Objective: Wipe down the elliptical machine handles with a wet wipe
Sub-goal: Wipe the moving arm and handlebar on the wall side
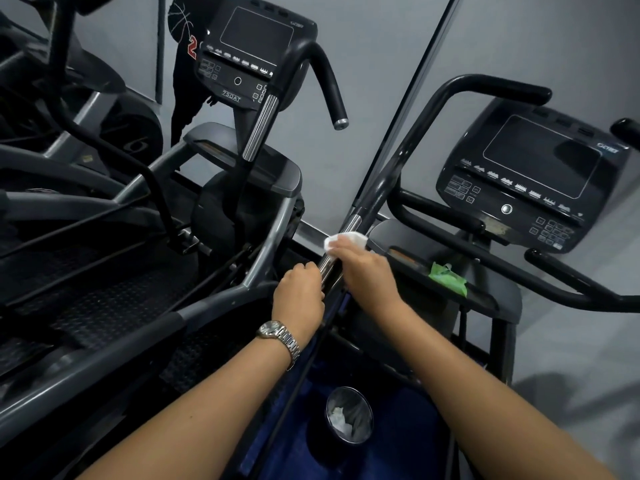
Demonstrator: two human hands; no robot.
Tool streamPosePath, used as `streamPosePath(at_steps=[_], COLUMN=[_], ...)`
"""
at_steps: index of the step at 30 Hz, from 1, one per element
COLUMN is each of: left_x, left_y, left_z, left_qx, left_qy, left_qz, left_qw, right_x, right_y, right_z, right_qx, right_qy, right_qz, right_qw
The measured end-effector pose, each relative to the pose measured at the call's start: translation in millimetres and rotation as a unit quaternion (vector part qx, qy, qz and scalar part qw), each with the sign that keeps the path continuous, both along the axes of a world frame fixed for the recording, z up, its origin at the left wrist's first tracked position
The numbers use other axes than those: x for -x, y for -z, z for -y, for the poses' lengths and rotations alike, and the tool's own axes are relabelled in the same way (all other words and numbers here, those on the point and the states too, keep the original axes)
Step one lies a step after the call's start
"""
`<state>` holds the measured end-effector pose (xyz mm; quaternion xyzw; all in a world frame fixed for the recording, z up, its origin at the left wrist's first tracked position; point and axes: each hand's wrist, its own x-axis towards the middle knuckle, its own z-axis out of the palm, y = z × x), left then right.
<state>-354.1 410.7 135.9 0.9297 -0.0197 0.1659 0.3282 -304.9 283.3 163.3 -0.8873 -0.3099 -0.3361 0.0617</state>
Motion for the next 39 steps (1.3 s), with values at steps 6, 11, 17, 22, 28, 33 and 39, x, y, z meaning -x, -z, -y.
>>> streamPosePath(at_steps=[6, 11, 17, 22, 28, 33, 39], left_x=[-1, -2, -1, 0, -8, -32, -74], left_y=[-1, 0, 0, 1, -8, -32, -68], left_z=[0, 0, 0, 0, -8, -4, 34], left_qx=[0.009, 0.009, 0.007, -0.001, 0.018, 0.046, 0.083], left_qy=[-0.001, 0.000, -0.002, 0.008, 0.027, 0.031, 0.036], left_qz=[-0.008, -0.004, 0.001, 0.007, -0.037, 0.020, 0.109], left_qw=[1.000, 1.000, 1.000, 1.000, 0.999, 0.998, 0.990], right_x=[-24, -4, -31, -7, -34, -26, -77], right_y=[-24, 8, -23, -3, -31, -15, -44], right_z=[-11, -13, -15, -9, -7, 24, 36], right_qx=[-0.178, -0.236, -0.360, -0.311, -0.319, -0.201, -0.178], right_qy=[0.086, 0.063, 0.144, 0.116, 0.137, 0.012, -0.004], right_qz=[0.010, -0.037, -0.043, -0.070, -0.057, -0.014, 0.020], right_qw=[0.980, 0.969, 0.921, 0.941, 0.936, 0.979, 0.984])
